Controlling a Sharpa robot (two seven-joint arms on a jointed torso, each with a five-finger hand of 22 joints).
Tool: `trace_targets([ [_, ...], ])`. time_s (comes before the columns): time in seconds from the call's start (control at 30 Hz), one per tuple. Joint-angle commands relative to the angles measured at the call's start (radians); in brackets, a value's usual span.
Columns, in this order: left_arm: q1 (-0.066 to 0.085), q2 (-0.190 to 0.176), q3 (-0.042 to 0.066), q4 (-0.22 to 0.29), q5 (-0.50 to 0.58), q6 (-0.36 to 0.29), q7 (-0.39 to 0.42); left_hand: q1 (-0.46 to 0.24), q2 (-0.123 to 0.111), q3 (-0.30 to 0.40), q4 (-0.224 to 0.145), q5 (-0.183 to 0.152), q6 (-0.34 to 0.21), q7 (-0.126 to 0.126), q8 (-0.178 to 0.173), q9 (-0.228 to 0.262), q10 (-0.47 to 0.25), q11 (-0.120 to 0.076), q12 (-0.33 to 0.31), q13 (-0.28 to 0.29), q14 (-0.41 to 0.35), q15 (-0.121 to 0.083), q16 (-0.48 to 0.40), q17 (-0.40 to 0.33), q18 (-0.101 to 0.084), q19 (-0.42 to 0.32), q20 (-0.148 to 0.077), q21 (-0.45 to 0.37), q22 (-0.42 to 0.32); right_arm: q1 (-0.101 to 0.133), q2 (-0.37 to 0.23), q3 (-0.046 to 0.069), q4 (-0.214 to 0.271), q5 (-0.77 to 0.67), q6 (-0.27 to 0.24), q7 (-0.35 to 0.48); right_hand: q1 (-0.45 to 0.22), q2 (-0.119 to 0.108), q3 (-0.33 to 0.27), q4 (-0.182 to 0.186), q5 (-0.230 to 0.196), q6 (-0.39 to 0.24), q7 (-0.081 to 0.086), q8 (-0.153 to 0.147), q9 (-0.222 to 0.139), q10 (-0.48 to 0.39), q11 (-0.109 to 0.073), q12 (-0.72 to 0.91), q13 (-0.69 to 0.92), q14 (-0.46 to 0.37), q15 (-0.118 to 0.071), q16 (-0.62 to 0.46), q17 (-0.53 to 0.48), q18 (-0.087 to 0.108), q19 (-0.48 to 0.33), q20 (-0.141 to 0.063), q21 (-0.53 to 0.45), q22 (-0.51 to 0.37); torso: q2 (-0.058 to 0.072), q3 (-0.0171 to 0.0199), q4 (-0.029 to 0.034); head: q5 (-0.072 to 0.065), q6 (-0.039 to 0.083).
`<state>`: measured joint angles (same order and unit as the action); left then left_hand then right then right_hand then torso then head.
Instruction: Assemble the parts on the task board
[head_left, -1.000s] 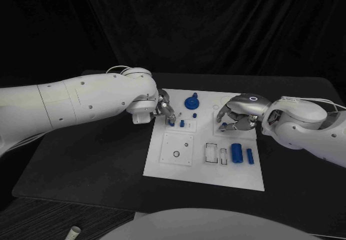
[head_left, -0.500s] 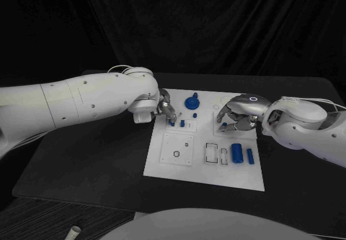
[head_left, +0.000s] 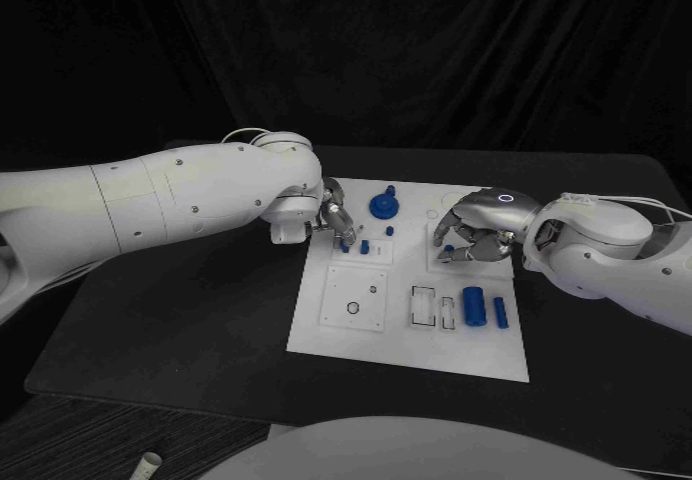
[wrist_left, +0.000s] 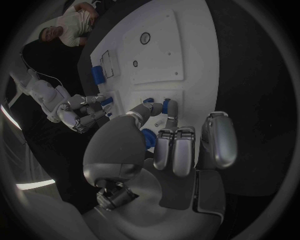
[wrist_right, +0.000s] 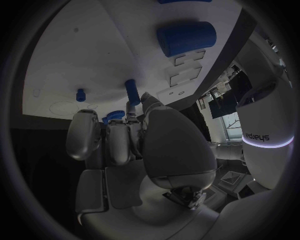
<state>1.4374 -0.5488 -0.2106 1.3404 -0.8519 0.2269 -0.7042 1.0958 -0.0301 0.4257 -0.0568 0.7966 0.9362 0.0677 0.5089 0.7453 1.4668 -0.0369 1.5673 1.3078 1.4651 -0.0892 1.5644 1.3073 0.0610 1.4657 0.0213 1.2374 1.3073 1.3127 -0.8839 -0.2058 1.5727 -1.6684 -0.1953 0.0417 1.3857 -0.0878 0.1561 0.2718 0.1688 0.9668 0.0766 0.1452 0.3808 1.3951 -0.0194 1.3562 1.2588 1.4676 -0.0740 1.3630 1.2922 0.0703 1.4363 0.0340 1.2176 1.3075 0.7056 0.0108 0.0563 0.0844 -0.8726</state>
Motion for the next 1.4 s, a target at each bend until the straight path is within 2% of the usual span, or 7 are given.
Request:
trace_targets([
  [0.03,-0.001,0.007,-0.001,-0.002,0.007,0.043,-0.041,0.001,0.005,0.096,-0.092,-0.006,-0.018,-0.025,0.004,-0.001,0.104,-0.007,0.004,0.263,0.106,-0.008,0.006,0.263,0.001,0.009,-0.009,0.002,0.181,-0.002,0.001,0.000,0.000,-0.002,0.007,-0.018,0.010,0.000,0.003,-0.004,0.002,0.006,0.000,-0.001,-0.001,-0.007,0.002,-0.003,-0.001,0.023,-0.002,-0.005,-0.001,0.005,-0.007,0.003,-0.004,0.158,0.000,-0.0010,-0.0004,-0.001,0.000],
  [0.37,-0.001,0.013,-0.001,-0.010,0.007,0.054,-0.038,0.001,0.005,0.096,-0.092,-0.006,-0.018,-0.025,0.005,-0.001,0.104,-0.008,0.004,0.263,0.106,-0.009,0.006,0.263,0.002,0.009,-0.009,0.000,0.180,-0.003,0.002,0.000,-0.001,-0.002,0.005,-0.017,0.011,0.000,0.003,-0.005,0.004,0.006,0.000,-0.001,-0.001,-0.007,0.002,-0.003,-0.002,0.023,-0.003,-0.005,-0.001,0.005,-0.008,0.003,-0.006,0.158,0.000,-0.0002,-0.0007,0.000,0.000],
  [0.63,-0.001,0.015,-0.001,-0.013,0.007,0.035,-0.025,0.000,0.006,0.097,-0.091,-0.007,-0.020,-0.026,0.008,-0.002,0.104,-0.006,0.004,0.263,0.106,-0.008,0.006,0.263,0.002,0.008,-0.009,-0.003,0.179,-0.006,0.001,0.000,-0.001,-0.002,0.005,-0.018,0.012,0.001,0.004,-0.005,0.006,0.006,0.000,-0.002,-0.001,-0.007,0.001,-0.004,-0.002,0.023,-0.003,-0.005,-0.001,0.005,-0.007,0.002,-0.005,0.158,0.001,-0.0011,-0.0004,-0.001,0.000],
  [0.77,-0.001,0.014,-0.001,-0.013,0.007,0.023,-0.008,-0.002,0.007,0.098,-0.089,-0.001,-0.028,-0.026,0.019,-0.002,0.104,-0.005,0.004,0.263,0.106,-0.008,0.006,0.263,0.001,0.008,-0.009,0.000,0.180,-0.006,0.001,0.000,-0.001,-0.002,0.005,-0.018,0.012,0.001,0.004,-0.006,0.006,0.006,0.000,-0.002,-0.001,-0.007,0.001,-0.004,-0.002,0.023,-0.003,-0.005,-0.001,0.005,-0.007,0.002,-0.006,0.158,0.001,-0.0013,-0.0004,-0.001,0.000],
  [1.0,-0.001,0.015,-0.001,-0.014,0.007,0.012,0.021,-0.005,0.014,0.096,-0.079,0.001,-0.062,-0.025,0.062,0.007,0.102,0.001,-0.003,0.260,0.106,-0.005,0.006,0.263,0.000,0.009,-0.007,0.007,0.182,-0.007,0.000,0.000,-0.001,-0.002,0.006,-0.018,0.013,0.002,0.005,-0.006,0.007,0.005,0.000,-0.003,-0.002,-0.008,0.001,-0.004,-0.003,0.023,-0.003,-0.007,-0.003,0.005,-0.008,0.002,-0.007,0.158,0.000,-0.0012,-0.0003,-0.001,0.000],
  [1.4,-0.002,0.025,-0.001,-0.025,0.007,0.033,0.029,-0.004,0.013,0.093,-0.078,-0.010,-0.068,-0.025,0.074,0.008,0.101,0.000,-0.008,0.257,0.106,-0.004,0.006,0.263,0.000,0.008,-0.006,0.006,0.182,-0.008,0.001,0.000,-0.002,-0.002,0.007,-0.018,0.014,0.003,0.006,-0.007,0.008,0.004,0.000,-0.003,-0.002,-0.008,0.001,-0.005,-0.004,0.023,-0.003,-0.007,-0.003,0.005,-0.008,0.002,-0.007,0.158,0.000,-0.0009,-0.0004,0.000,0.000],
])
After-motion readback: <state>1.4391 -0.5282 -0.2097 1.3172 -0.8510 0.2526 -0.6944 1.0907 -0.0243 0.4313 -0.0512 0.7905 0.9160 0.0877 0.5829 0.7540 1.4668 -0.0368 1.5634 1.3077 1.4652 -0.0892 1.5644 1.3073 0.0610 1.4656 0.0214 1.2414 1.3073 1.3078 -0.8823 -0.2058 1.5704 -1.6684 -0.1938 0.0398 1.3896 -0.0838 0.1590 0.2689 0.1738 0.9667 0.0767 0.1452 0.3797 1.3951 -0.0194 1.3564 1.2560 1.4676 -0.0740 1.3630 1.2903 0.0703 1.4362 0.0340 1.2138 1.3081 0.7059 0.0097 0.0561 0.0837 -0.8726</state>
